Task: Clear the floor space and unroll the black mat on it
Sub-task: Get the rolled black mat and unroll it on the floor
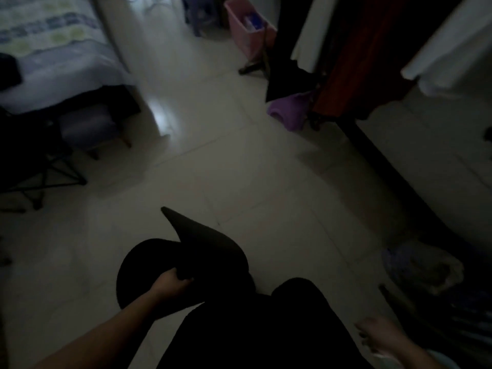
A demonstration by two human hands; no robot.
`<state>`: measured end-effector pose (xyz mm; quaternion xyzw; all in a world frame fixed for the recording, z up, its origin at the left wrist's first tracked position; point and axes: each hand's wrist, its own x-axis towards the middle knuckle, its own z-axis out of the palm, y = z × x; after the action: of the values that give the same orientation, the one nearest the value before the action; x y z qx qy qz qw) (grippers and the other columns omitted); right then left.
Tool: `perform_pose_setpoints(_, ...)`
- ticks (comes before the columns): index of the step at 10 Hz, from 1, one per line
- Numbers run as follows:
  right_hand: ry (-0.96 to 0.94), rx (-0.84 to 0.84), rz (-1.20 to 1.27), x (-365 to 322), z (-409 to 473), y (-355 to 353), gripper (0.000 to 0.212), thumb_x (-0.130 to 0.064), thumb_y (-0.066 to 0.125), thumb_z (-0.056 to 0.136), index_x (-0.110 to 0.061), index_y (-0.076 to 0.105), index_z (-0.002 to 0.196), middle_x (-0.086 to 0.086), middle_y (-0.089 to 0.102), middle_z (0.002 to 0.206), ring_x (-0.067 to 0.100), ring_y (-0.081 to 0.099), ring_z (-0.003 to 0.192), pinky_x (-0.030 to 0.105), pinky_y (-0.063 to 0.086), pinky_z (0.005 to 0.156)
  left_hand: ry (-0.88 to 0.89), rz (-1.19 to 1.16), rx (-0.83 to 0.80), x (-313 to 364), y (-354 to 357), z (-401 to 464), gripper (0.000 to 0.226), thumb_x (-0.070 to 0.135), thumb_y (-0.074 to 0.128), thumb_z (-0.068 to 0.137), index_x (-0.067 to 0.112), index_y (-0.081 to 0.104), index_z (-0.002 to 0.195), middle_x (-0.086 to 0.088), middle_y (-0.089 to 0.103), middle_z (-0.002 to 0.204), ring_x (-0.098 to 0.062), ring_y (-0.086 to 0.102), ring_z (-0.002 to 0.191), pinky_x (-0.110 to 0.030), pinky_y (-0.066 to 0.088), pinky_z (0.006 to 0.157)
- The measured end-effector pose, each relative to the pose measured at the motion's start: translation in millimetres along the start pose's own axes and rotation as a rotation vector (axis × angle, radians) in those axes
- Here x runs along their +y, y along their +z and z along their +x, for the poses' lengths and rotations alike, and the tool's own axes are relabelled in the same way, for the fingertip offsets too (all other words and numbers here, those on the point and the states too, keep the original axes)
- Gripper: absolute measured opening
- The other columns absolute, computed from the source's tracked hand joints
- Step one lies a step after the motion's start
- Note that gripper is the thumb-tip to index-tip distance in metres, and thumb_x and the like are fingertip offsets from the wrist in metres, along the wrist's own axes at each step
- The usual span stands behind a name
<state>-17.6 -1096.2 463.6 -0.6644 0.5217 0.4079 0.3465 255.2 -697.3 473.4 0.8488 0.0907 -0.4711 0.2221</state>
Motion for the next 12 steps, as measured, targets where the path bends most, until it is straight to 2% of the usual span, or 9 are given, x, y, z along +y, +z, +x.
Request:
perform_pose_setpoints(1,-0.079,-0.124,0.000,-75.6,55.3,-41.0,0.035,-0.004,0.052,0.093,-0.011,0.052,0.058,0.007,0.049,0.051,0.019,0.047,0.046,0.024,0.032,0.049,-0.037,-0.106,-0.012,7.6,-5.7,-5.9,0.044,0.023,0.059,0.090,0.005,0.052,0.130,-0.015,0.057,0.131,-0.028,0.055,0.121,-0.027,0.042,0.091)
perform_pose_setpoints(2,-0.240,-0.041,-0.095,-167.0,89.1,-69.9,0.037,-0.003,0.053,0.092,-0.011,0.048,0.056,0.006,0.040,0.046,0.016,0.040,0.037,0.017,0.025,0.044,-0.073,-0.184,0.006,10.6,-4.3,-5.9,0.042,0.026,0.060,0.089,0.007,0.055,0.127,-0.014,0.062,0.126,-0.027,0.059,0.114,-0.033,0.048,0.094)
perform_pose_setpoints(4,-0.559,-0.132,-0.296,-334.6,97.1,-123.5,0.019,-0.017,0.062,0.088,-0.011,0.061,0.070,0.006,0.059,0.063,0.014,0.057,0.049,0.023,0.041,0.046,-0.231,-0.301,0.079,46.6,8.8,6.1,0.045,0.031,0.057,0.091,0.007,0.053,0.129,-0.014,0.061,0.129,-0.027,0.057,0.118,-0.030,0.047,0.096)
perform_pose_setpoints(5,-0.643,-0.154,-0.464,-381.6,100.7,-160.6,0.019,-0.021,0.062,0.087,-0.014,0.060,0.070,0.008,0.060,0.065,0.019,0.057,0.057,0.026,0.041,0.050,-0.312,-0.332,0.124,71.9,7.6,17.7,0.048,0.027,0.056,0.093,0.005,0.048,0.135,-0.015,0.054,0.138,-0.027,0.052,0.127,-0.028,0.043,0.097)
perform_pose_setpoints(6,-0.620,-0.176,-0.648,-411.7,113.8,-204.5,0.020,-0.021,0.059,0.088,-0.015,0.054,0.069,0.010,0.055,0.065,0.021,0.052,0.058,0.026,0.035,0.049,-0.375,-0.405,0.147,95.9,7.9,29.9,0.045,0.019,0.057,0.092,0.003,0.049,0.134,-0.018,0.054,0.137,-0.031,0.051,0.127,-0.032,0.043,0.097)
perform_pose_setpoints(8,-0.428,-0.135,-0.759,-458.2,146.7,-270.3,0.022,-0.012,0.054,0.094,-0.009,0.044,0.074,0.012,0.042,0.069,0.018,0.039,0.051,0.022,0.026,0.044,-0.475,-0.610,0.234,136.1,7.4,51.2,0.034,0.009,0.062,0.087,-0.002,0.061,0.120,-0.021,0.064,0.122,-0.031,0.059,0.113,-0.027,0.040,0.082)
perform_pose_setpoints(10,-0.383,-0.183,-0.819,-535.4,152.1,-258.5,0.025,-0.010,0.054,0.094,-0.009,0.043,0.071,0.011,0.041,0.068,0.017,0.040,0.049,0.022,0.026,0.045,-0.562,-0.893,0.262,156.7,-28.0,101.6,0.040,0.015,0.060,0.090,0.001,0.057,0.126,-0.019,0.062,0.126,-0.032,0.058,0.116,-0.032,0.045,0.093)
perform_pose_setpoints(11,-0.416,-0.184,-0.865,-597.5,146.9,-233.3,0.021,-0.012,0.055,0.093,-0.010,0.048,0.073,0.014,0.047,0.073,0.018,0.045,0.053,0.022,0.031,0.044,-0.577,-0.967,0.266,152.2,-65.0,133.8,0.043,0.021,0.060,0.090,0.004,0.054,0.129,-0.017,0.060,0.130,-0.033,0.057,0.118,-0.036,0.045,0.098)
perform_pose_setpoints(12,-0.468,-0.187,-0.918,-668.4,134.0,-202.8,0.019,-0.016,0.057,0.092,-0.011,0.051,0.074,0.012,0.051,0.072,0.019,0.049,0.056,0.022,0.035,0.046,-0.580,-0.983,0.268,144.2,-107.4,161.7,0.044,0.022,0.061,0.089,0.005,0.055,0.129,-0.016,0.061,0.129,-0.033,0.057,0.117,-0.034,0.045,0.094)
